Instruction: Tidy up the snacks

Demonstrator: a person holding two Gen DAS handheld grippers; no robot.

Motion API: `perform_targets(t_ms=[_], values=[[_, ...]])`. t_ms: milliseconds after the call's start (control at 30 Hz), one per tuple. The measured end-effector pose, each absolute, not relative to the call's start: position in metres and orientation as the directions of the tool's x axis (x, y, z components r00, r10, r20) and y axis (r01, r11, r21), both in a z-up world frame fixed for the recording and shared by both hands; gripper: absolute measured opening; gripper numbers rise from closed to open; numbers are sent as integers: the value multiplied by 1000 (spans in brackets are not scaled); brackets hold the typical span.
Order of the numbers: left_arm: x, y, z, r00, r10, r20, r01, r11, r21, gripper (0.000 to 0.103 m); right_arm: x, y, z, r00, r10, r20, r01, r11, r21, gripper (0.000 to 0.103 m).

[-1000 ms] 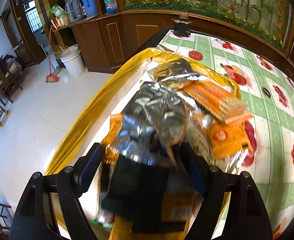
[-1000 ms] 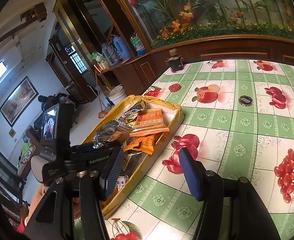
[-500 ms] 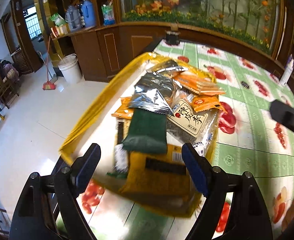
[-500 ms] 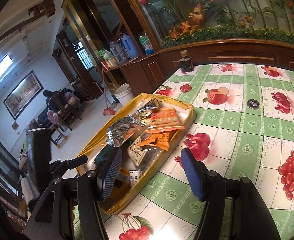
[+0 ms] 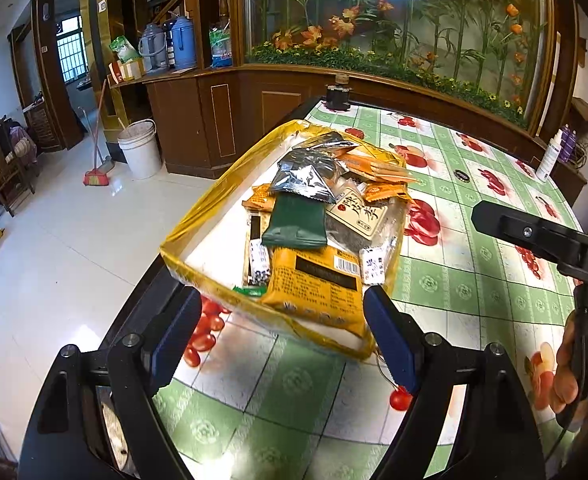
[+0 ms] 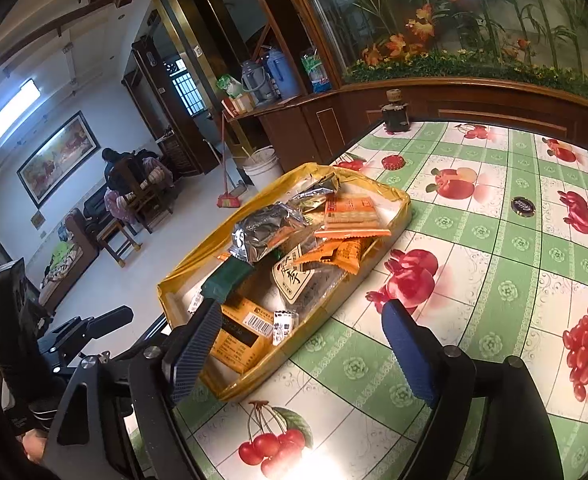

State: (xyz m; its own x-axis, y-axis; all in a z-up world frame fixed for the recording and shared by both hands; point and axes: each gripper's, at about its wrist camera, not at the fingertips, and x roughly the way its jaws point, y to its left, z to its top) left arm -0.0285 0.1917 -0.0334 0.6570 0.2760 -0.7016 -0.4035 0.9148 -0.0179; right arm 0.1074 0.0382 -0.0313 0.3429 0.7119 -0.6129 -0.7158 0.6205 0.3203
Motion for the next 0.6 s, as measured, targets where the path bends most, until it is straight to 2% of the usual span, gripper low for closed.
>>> perform_targets(t_ms=[600], values=[[-60, 151, -19, 690, 256, -677, -359, 933, -13, 84, 85, 14, -47, 283, 704, -651, -792, 554, 255, 88]])
